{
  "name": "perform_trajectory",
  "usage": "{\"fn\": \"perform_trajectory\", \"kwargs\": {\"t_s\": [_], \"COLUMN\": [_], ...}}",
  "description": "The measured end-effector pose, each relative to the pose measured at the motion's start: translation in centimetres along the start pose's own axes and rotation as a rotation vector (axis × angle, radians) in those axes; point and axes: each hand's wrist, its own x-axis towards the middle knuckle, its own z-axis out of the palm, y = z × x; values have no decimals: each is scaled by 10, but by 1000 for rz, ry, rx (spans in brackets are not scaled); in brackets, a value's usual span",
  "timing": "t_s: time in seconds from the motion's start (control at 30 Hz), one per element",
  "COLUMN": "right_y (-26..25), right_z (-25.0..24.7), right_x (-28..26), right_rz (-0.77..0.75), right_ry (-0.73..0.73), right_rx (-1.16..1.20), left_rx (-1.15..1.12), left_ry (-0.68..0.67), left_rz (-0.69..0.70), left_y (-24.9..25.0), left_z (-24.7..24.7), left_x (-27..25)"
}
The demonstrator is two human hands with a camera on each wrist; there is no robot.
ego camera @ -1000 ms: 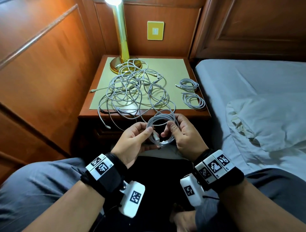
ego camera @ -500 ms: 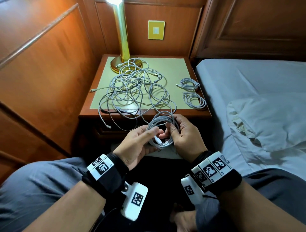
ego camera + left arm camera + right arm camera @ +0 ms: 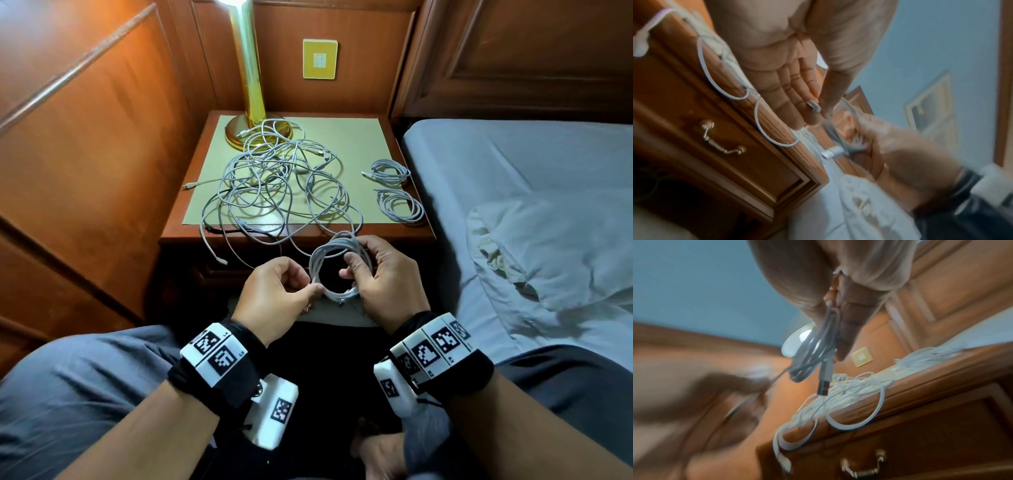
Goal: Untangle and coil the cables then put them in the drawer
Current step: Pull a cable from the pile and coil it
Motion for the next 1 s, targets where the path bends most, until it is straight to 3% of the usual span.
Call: {"fn": "perform_trajectory", "kwargs": {"t_s": [0.1, 0.17, 0.4, 0.53, 0.63, 0.87, 1.0], "right_y": [7, 6, 0, -5, -7, 0, 2], "right_z": [-12, -14, -3, -3, -2, -7, -11], "right_x": [14, 16, 13, 10, 8, 11, 13], "right_rz": [166, 246, 274, 277, 263, 176, 219], "right_ry": [111, 104, -37, -57, -59, -52, -106], "right_rx": [128, 244, 485, 523, 504, 217, 166], "left_rx": [-135, -125, -225, -501, -586, -599, -560], "left_ry": [-50, -66, -146, -232, -273, -174, -150], "left_rz": [-83, -84, -114, -255, -266, -211, -178], "left_y": [1, 0, 3, 15, 16, 10, 12], "left_z": [-4, -2, -2, -5, -3, 1, -3], "left_x": [0, 1, -3, -3, -4, -4, -1]}}
